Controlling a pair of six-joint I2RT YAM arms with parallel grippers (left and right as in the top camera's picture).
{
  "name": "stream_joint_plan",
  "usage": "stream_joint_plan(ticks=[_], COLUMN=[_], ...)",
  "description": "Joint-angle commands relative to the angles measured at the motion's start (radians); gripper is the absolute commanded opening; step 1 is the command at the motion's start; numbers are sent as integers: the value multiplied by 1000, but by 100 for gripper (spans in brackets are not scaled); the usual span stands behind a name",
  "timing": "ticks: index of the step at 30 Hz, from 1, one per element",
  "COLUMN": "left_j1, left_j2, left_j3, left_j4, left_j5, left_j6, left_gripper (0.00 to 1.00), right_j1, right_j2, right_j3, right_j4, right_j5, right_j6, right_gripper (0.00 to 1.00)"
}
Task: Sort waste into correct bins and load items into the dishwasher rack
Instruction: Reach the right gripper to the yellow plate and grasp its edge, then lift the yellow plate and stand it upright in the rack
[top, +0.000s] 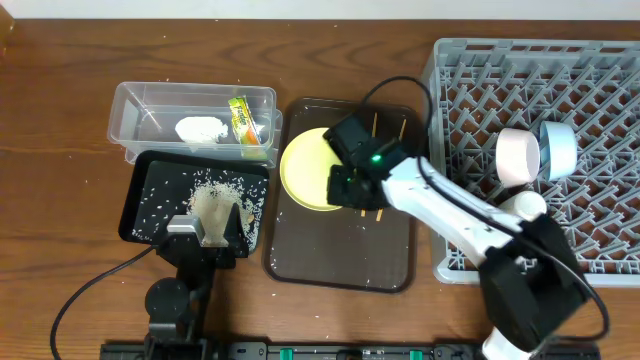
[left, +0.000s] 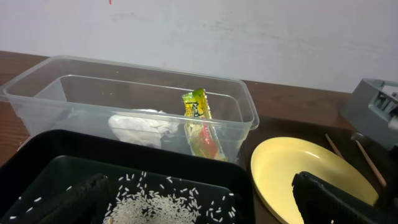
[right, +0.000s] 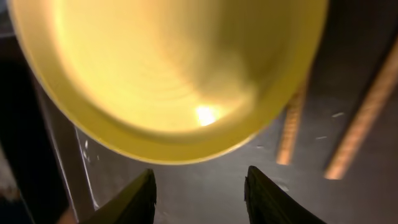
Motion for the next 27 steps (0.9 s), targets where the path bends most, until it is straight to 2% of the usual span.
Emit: stream_joint_plan(ticks=[1,4,8,11,12,14,19,23,27], left_j1=[5,5,5,5,5,5,5,5,5], left_j2=[-7,-7,-7,-7,-7,-7,-7,-7,-7], left_j3=[-27,-27,-27,-27,-27,-27,-27,-27,-27], left_j4=[-11,-11,-11,-11,-11,-11,-12,-12,-12], left_j5=[6,6,6,6,6,6,6,6,6], left_j6=[13,13,13,13,13,13,13,13,13], left_gripper=[96,96,96,96,96,96,96,96,96], right_j1=[15,15,15,15,15,15,5,-24,-49], right_j2=[58,106,142,146,146,146,116,16,-137], right_j3=[1,1,1,1,1,1,2,2,2], right_j4=[6,2,1,-2,0,0,-26,-63,-82], right_j5=[-1,-29,-49,-37,-24,-15,-14,42,182], right_j6=[200,218,212,203,203,203,152,95,-50], right_gripper=[46,49,48,31,18,1,1,1,1])
